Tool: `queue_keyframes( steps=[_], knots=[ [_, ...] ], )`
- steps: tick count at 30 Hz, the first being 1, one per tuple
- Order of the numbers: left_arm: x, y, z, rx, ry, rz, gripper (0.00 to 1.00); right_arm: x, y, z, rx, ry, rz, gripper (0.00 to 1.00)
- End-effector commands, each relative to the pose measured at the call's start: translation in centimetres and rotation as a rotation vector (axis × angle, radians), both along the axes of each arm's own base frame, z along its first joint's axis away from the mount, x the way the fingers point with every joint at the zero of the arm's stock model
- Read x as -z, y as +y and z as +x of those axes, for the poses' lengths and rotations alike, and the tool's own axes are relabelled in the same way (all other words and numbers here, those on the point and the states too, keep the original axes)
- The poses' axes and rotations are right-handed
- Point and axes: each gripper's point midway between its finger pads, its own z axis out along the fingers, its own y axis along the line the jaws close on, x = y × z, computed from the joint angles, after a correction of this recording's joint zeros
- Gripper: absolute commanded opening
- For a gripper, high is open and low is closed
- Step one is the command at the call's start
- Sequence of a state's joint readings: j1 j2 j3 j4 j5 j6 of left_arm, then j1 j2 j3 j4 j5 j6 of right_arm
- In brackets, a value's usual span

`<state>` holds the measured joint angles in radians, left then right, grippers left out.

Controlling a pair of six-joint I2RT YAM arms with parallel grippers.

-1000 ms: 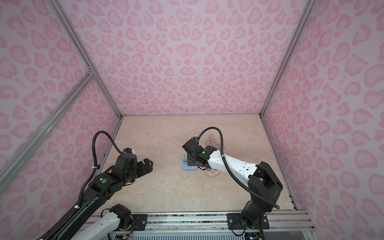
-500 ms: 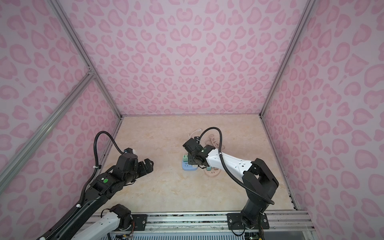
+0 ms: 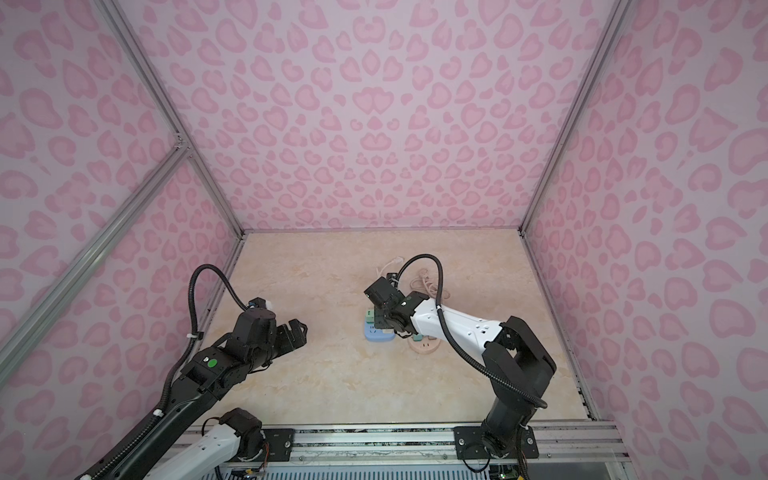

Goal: Insert the plug
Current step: 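Lower the adapter and push its prongs into the blue strip's free socket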

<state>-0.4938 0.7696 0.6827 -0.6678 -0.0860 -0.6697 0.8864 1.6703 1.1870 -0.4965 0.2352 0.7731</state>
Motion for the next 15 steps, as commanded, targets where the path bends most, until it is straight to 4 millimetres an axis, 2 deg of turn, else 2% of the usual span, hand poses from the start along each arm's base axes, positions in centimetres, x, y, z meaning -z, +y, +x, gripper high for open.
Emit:
queue_keyframes(
  steps=[1, 15],
  knots=[
    [-0.06, 0.21, 0.01, -0.003, -0.013, 0.007, 0.96, 0.49, -1.00, -0.90, 0.001, 0.027, -0.042, 0.00],
    [0.28, 0.25, -0.10, -0.003, -0.007, 0.009, 0.97, 0.95, -1.01, -0.66, 0.005, 0.027, -0.048, 0.00]
  ],
)
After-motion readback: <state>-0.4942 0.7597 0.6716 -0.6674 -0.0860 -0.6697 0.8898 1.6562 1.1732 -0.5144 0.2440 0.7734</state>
